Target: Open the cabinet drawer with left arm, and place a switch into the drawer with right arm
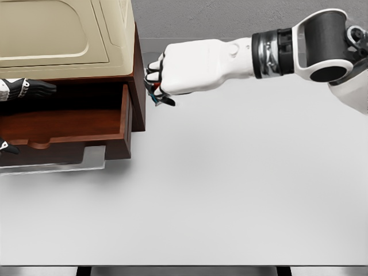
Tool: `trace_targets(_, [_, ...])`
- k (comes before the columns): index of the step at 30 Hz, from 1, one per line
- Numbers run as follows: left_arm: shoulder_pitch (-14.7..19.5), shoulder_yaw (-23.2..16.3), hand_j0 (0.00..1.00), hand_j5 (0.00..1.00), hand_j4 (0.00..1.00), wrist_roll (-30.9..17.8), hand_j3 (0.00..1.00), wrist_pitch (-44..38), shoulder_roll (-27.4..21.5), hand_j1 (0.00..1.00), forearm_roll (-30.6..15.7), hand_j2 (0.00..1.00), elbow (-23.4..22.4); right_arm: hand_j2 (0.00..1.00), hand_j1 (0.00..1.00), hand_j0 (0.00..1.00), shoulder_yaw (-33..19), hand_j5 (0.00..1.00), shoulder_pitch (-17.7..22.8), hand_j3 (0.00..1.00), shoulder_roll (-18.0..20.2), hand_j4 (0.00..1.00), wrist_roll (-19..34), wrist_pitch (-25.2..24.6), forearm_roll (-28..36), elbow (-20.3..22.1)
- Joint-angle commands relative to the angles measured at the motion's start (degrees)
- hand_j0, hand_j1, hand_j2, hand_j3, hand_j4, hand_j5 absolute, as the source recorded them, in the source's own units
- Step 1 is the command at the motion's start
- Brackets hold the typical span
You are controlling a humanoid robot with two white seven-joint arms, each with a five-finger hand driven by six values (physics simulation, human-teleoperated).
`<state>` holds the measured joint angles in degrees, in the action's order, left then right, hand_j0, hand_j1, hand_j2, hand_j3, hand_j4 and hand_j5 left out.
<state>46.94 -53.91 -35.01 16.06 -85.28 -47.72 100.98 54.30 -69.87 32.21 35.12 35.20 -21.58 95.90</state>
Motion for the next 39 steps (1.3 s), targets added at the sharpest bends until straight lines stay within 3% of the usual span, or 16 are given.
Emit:
trace_targets(1, [0.0,0.1,1.00,1.00,1.00,0.0,1.00,-0.1,-0.1,1.00,-0.4,1.00,0.0,0.31,0.31,0.31,1.3,0.31,-0.2,0.31,-2.6,0.31,-0.1,-0.2,0.4,-0.3])
trace_targets(5, [0.0,0.0,1.00,1.00,1.00,0.0,1.00,-0.2,-0.1,1.00,-0.4,1.00,-1.0,0.31,0.31,0.31,3.7,0.31,-3.4,0.31,-6.9,0.31,-0.1,-0.2,0.7,-0.8])
trace_targets(10, [0.0,0.0,1.00,1.00,1.00,0.0,1.00,0.3,0.5,1.00,1.0,1.00,-8.2,0.31,0.31,0.31,5.8,0.31,-6.9,0.31,-13.6,0.31,-0.1,-0.2,0.7,-4.2])
trace_targets(16, [-0.1,0.0,1.00,1.00,1.00,0.0,1.00,0.4,1.7,1.00,4.2,1.00,-8.7,0.31,0.31,0.31,7.8,0.31,-10.5,0.31,-21.3,0.31,-0.1,-0.2,0.7,-15.3])
trace_targets(20, [-0.1,0.0,1.00,1.00,1.00,0.0,1.00,0.5,1.9,1.00,4.3,1.00,-8.7,0.31,0.31,0.31,8.0,0.31,-11.3,0.31,-23.5,0.31,-0.1,-0.2,0.6,-17.3])
trace_targets(30, [-0.1,0.0,1.00,1.00,1.00,0.0,1.00,0.4,1.9,1.00,4.2,1.00,-8.8,0.39,0.39,0.39,8.9,0.39,-11.7,0.39,-24.0,0.39,-0.1,-0.2,0.5,-17.9])
trace_targets(32, [-0.1,0.0,1.00,1.00,1.00,0.0,1.00,0.4,1.9,1.00,4.2,1.00,-8.9,0.51,0.51,0.51,8.9,0.51,-11.7,0.51,-24.0,0.51,-0.1,-0.2,0.1,-18.7])
trace_targets(33, [-0.1,0.0,1.00,1.00,1.00,0.0,1.00,0.4,1.9,1.00,4.2,1.00,-9.0,0.62,0.62,0.62,8.9,0.62,-11.7,0.62,-24.0,0.62,-0.1,-0.2,-0.1,-18.8])
trace_targets(35, [-0.1,0.0,1.00,1.00,1.00,0.0,1.00,0.4,1.9,1.00,4.2,1.00,-9.0,0.93,0.93,0.93,8.9,0.93,-11.7,0.93,-24.1,0.93,-0.1,-0.2,-0.3,-18.8])
trace_targets(36, [-0.1,0.0,1.00,1.00,1.00,0.0,1.00,0.4,1.9,1.00,4.2,1.00,-9.0,1.00,1.00,1.00,8.9,1.00,-11.7,1.00,-24.1,1.00,-0.1,-0.2,-0.3,-18.7])
trace_targets(39, [-0.1,0.0,1.00,1.00,1.00,0.0,1.00,0.5,1.9,1.00,4.2,1.00,-9.0,1.00,1.00,1.00,9.5,1.00,-11.9,1.00,-25.0,1.00,-0.1,-0.2,-0.4,-18.7])
